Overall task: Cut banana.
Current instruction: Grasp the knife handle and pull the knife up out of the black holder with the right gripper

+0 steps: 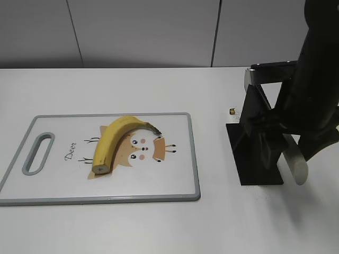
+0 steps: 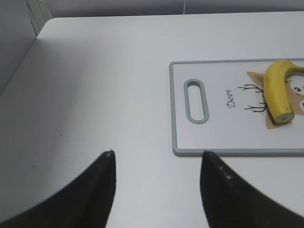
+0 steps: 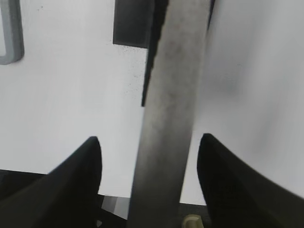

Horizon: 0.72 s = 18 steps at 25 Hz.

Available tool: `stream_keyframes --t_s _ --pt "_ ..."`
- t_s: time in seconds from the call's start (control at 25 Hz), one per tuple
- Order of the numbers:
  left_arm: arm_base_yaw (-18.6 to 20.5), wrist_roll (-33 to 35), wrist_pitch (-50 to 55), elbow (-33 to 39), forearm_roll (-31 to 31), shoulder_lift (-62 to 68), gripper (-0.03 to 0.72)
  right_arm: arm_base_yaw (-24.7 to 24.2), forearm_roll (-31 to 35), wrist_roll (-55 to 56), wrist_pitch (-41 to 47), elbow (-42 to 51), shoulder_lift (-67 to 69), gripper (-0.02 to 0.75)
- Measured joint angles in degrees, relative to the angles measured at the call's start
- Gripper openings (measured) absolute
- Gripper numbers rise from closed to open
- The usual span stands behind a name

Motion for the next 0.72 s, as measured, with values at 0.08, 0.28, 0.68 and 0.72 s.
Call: stream_keyframes --t_s 0.08,0.28,0.68,0.72 --pt "0.0 0.0 0.0 0.0 0.0 0.0 0.555 0.0 -0.3 0.1 0.0 0.0 0.7 0.463" --pt "0.0 0.0 0.0 0.0 0.0 0.0 0.555 0.0 -0.5 1.0 0.0 0.0 2.5 0.412" --pt "0.0 0.0 0.0 0.0 0.0 0.0 0.555 0.0 -1.0 3.5 0.0 0.0 2.9 0.167" --pt "0.0 0.0 0.0 0.0 0.0 0.0 0.555 0.0 -1.0 3.6 0.0 0.0 2.9 0.167"
